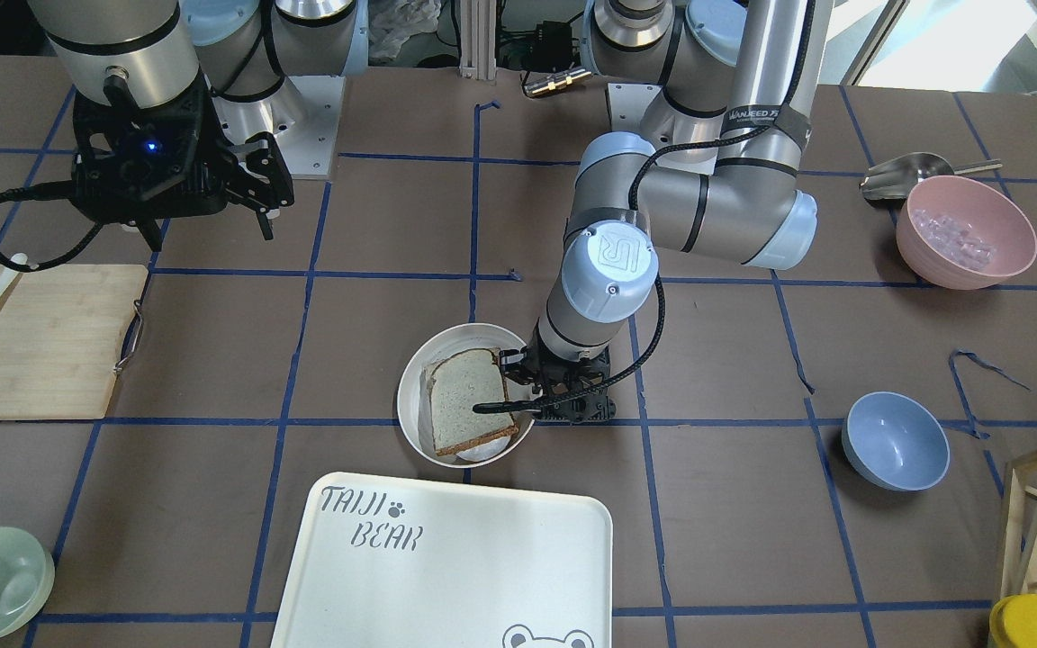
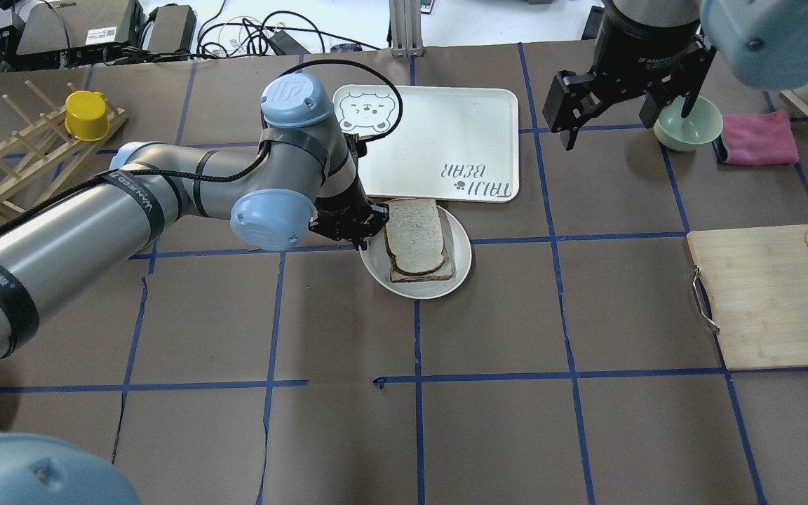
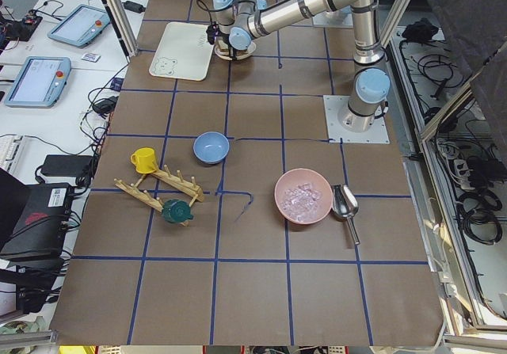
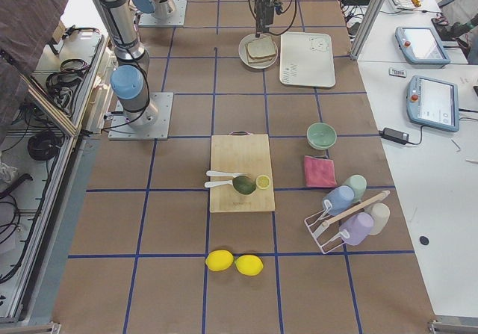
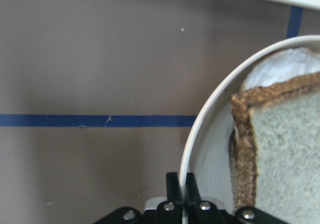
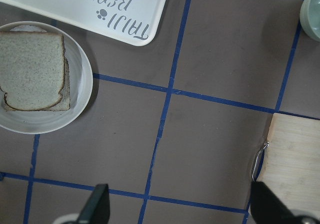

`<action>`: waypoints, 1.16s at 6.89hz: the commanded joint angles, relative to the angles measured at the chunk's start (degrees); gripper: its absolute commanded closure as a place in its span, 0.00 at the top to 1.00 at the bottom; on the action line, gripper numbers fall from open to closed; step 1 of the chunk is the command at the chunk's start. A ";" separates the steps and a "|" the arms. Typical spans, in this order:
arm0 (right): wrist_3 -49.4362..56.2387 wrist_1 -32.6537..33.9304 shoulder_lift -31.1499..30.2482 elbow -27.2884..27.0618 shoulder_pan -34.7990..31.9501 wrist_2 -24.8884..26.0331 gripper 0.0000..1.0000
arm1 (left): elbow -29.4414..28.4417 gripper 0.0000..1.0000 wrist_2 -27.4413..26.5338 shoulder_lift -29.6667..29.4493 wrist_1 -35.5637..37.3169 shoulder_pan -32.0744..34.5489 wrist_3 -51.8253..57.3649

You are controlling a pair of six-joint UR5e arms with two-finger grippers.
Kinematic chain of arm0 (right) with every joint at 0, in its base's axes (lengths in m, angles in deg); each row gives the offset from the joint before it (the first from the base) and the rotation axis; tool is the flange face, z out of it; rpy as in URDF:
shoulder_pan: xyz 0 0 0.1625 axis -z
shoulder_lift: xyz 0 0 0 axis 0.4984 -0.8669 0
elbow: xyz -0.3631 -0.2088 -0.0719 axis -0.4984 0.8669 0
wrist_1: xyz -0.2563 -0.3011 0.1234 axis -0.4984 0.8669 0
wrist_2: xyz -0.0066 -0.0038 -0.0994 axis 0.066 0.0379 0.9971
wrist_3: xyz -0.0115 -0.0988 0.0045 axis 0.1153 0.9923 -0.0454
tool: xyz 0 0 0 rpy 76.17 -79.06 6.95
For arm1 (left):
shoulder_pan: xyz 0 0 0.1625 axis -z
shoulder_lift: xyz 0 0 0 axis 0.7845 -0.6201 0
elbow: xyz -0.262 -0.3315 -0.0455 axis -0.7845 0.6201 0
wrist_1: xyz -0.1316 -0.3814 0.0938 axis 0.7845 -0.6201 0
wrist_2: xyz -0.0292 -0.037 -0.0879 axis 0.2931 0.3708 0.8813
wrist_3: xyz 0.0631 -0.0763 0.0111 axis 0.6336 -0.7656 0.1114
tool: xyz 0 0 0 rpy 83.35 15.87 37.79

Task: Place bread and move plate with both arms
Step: 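Slide the plate farther from the robot onto the bear tray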

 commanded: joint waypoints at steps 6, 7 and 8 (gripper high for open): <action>0.00 -0.07 0.00 0.00 -0.09 0.09 1.00 | -14.62 0.00 5.73 -2.74 -6.36 -4.93 7.93; 0.00 -0.07 0.00 0.00 -0.09 0.00 1.00 | -16.92 0.00 5.91 -5.28 -6.11 -4.94 10.56; 0.00 0.02 0.00 0.00 -0.09 0.00 1.00 | -19.46 0.00 5.91 -8.09 -5.50 -4.94 12.94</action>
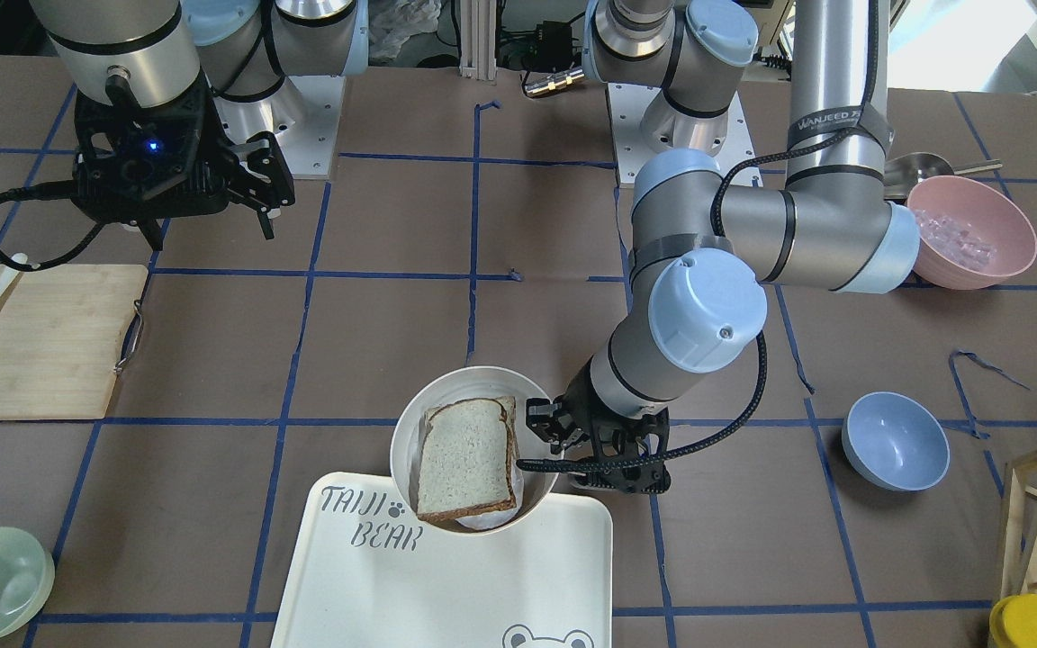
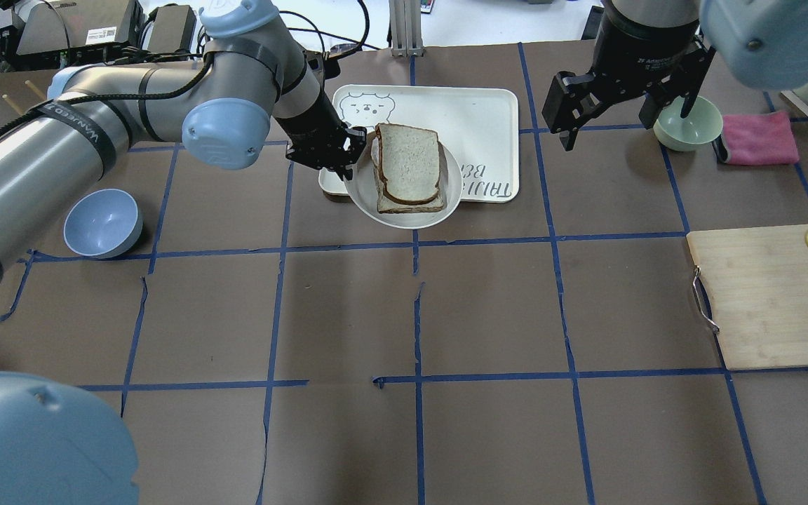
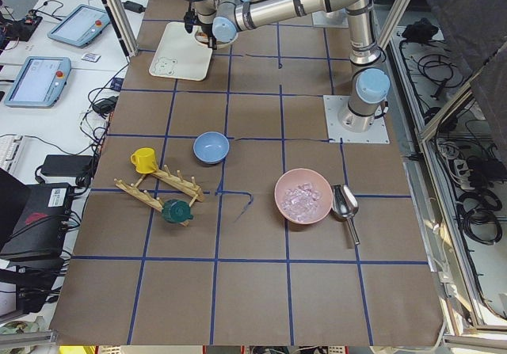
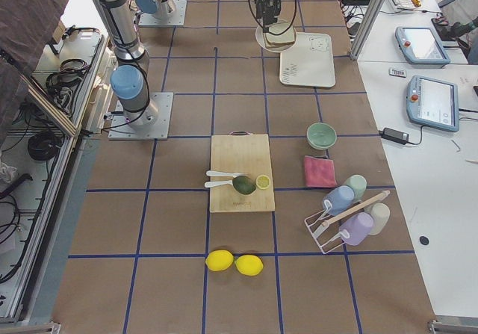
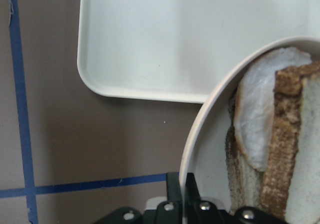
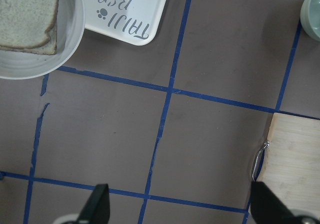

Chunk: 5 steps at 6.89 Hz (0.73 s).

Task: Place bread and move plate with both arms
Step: 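Slide the plate farther from the robot onto the bear tray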

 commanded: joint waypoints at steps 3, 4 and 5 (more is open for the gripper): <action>0.09 0.07 0.00 0.00 0.00 -0.02 1.00 | -13.37 0.00 3.11 -12.25 0.68 -0.07 3.77; 0.09 0.07 0.00 0.00 0.00 -0.02 1.00 | -16.62 0.00 3.11 -15.32 1.12 -0.07 4.81; 0.09 -0.01 0.00 0.00 0.00 -0.02 1.00 | -18.66 0.00 3.11 -17.53 1.21 -0.16 5.34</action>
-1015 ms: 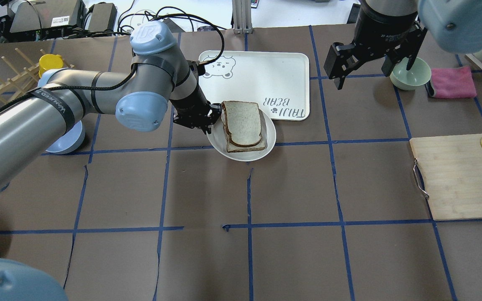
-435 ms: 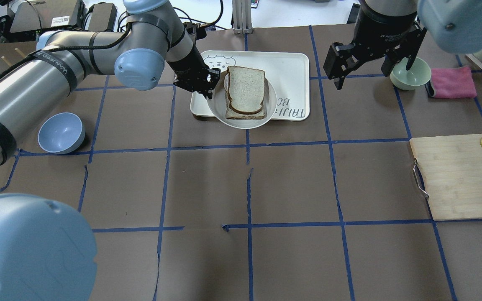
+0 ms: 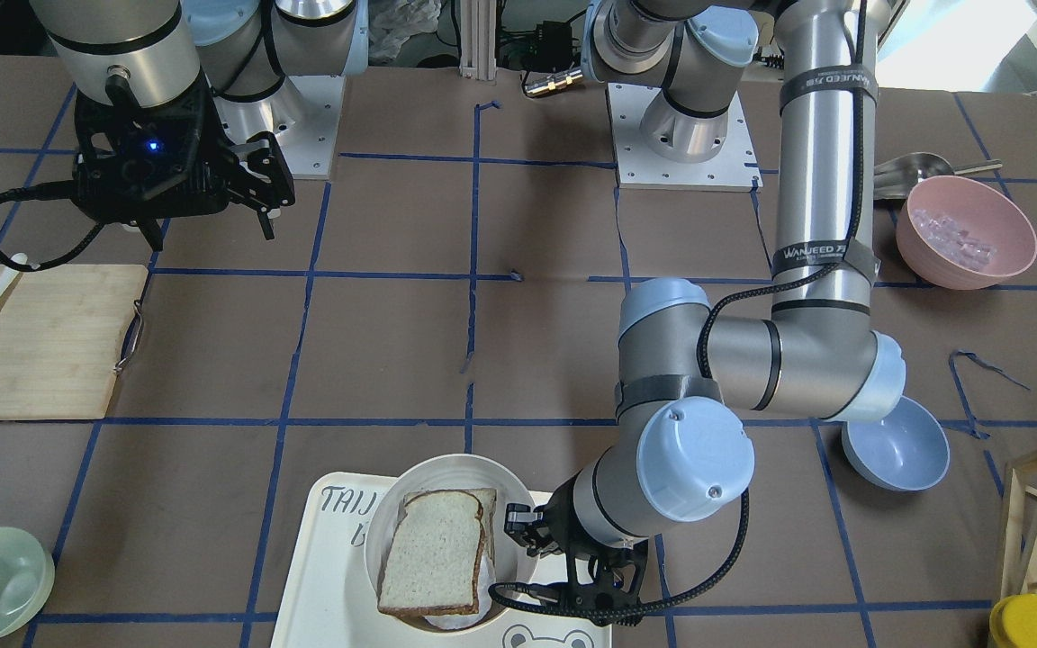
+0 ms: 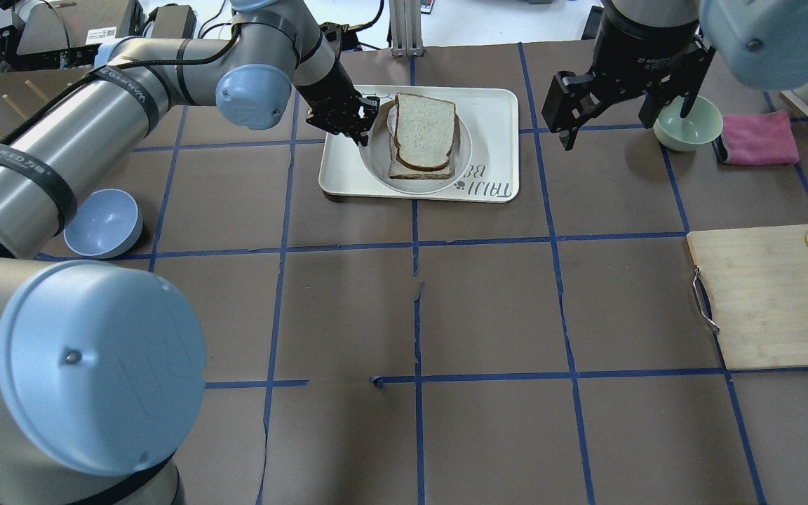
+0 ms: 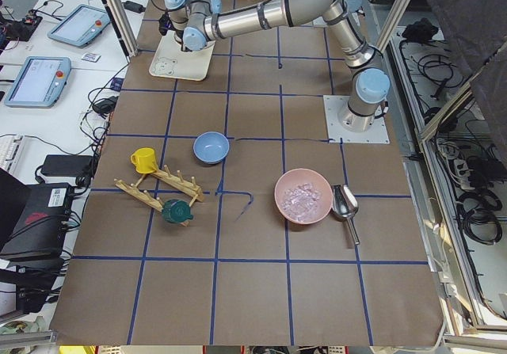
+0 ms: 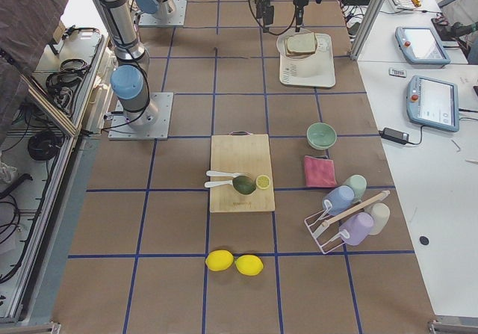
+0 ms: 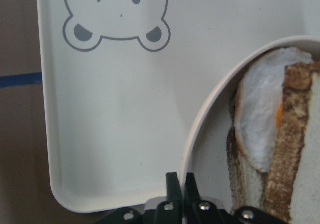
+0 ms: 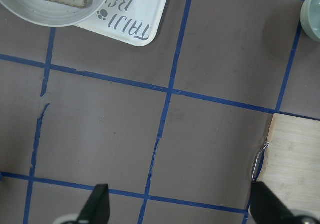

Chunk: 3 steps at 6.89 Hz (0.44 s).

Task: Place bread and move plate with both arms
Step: 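Slide the plate farther from the robot onto the bear tray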

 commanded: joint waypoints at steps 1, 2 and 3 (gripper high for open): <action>0.01 -0.07 0.00 0.00 0.00 0.00 1.00 | -3.69 0.00 1.14 -4.45 0.84 -0.07 0.90; 0.01 -0.07 0.00 -0.09 0.00 0.00 1.00 | -4.13 0.00 1.85 -5.51 3.28 -0.33 1.78; 0.01 -0.16 0.00 -0.26 0.00 -0.09 1.00 | -4.40 0.00 1.86 -6.47 3.56 -0.59 2.39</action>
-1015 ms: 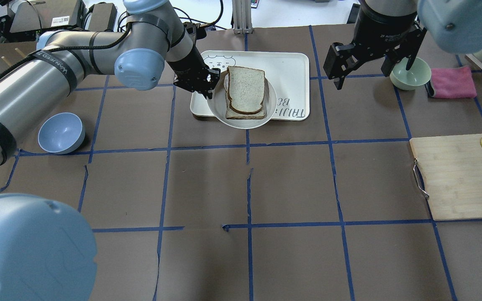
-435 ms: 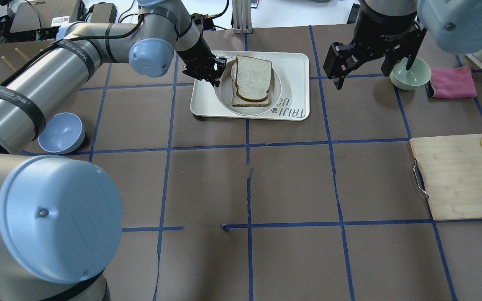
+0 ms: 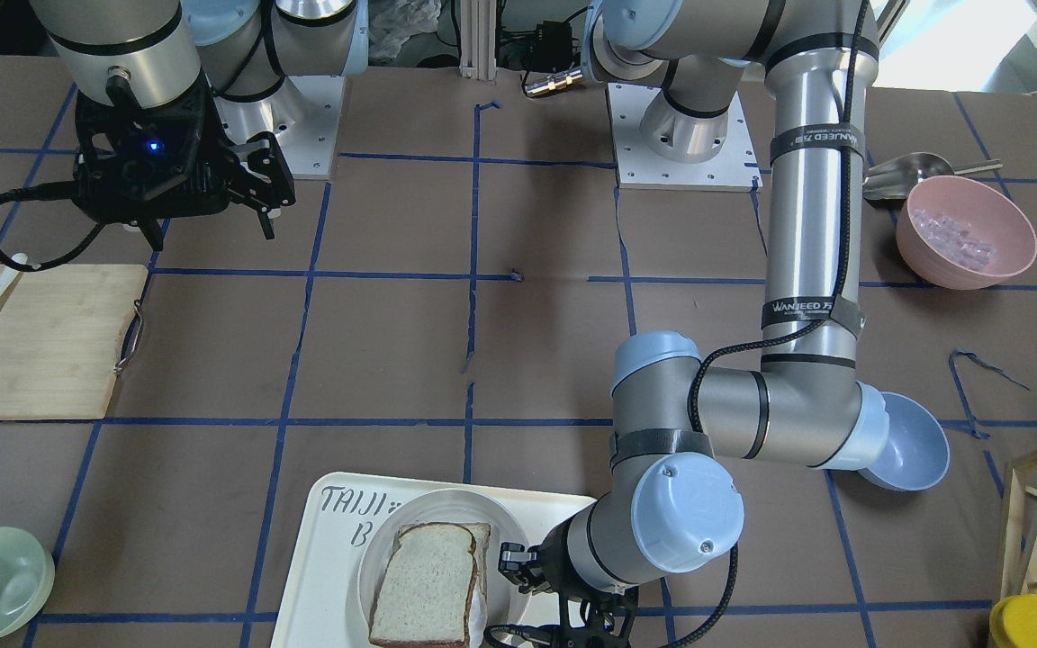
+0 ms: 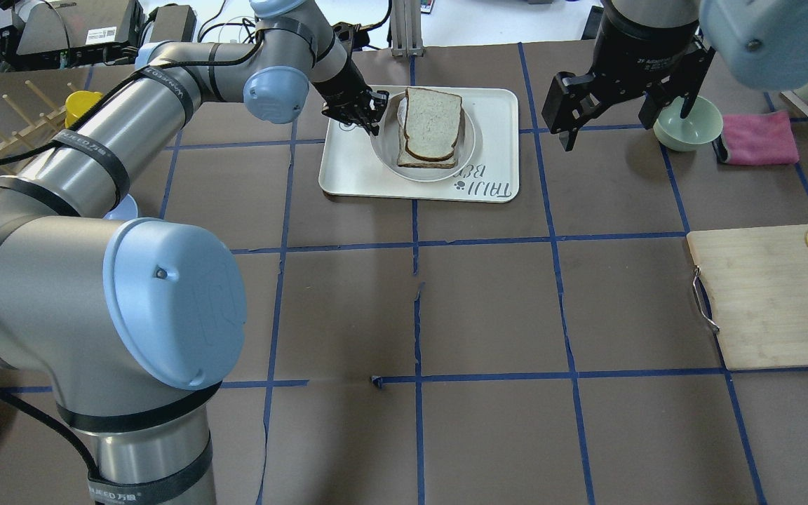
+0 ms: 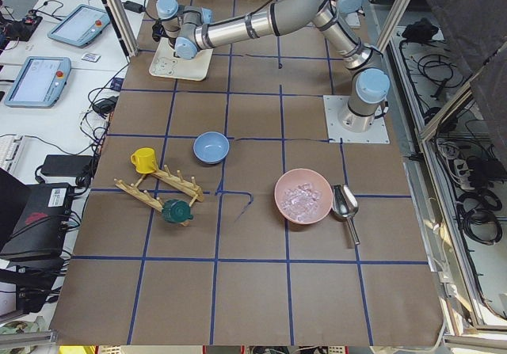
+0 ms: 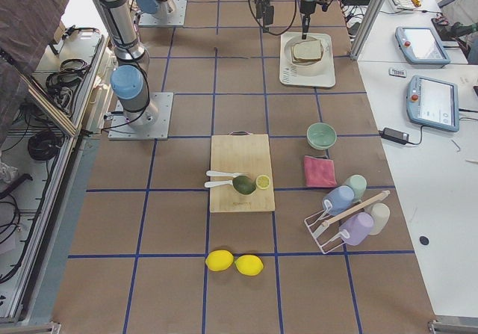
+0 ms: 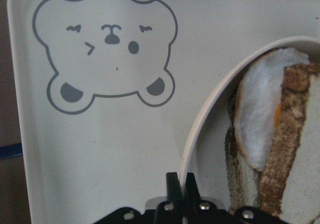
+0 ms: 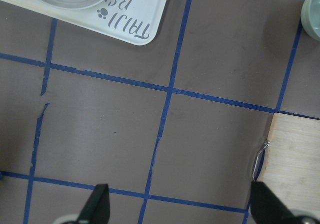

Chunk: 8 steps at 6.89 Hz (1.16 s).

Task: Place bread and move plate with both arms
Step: 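Open the left gripper and lift it off the plate rim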

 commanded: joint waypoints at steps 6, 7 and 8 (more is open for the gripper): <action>0.00 -0.07 -0.09 -0.15 0.00 -0.07 1.00 | 0.28 1.00 -6.22 9.11 -9.48 -3.36 0.25; 0.00 -0.07 -0.09 -0.15 0.00 -0.07 1.00 | 0.37 1.00 -12.01 13.06 -16.93 -3.36 0.25; 0.00 0.02 0.00 -0.15 0.00 -0.07 1.00 | 0.63 1.00 -14.25 16.75 -25.53 -3.88 0.16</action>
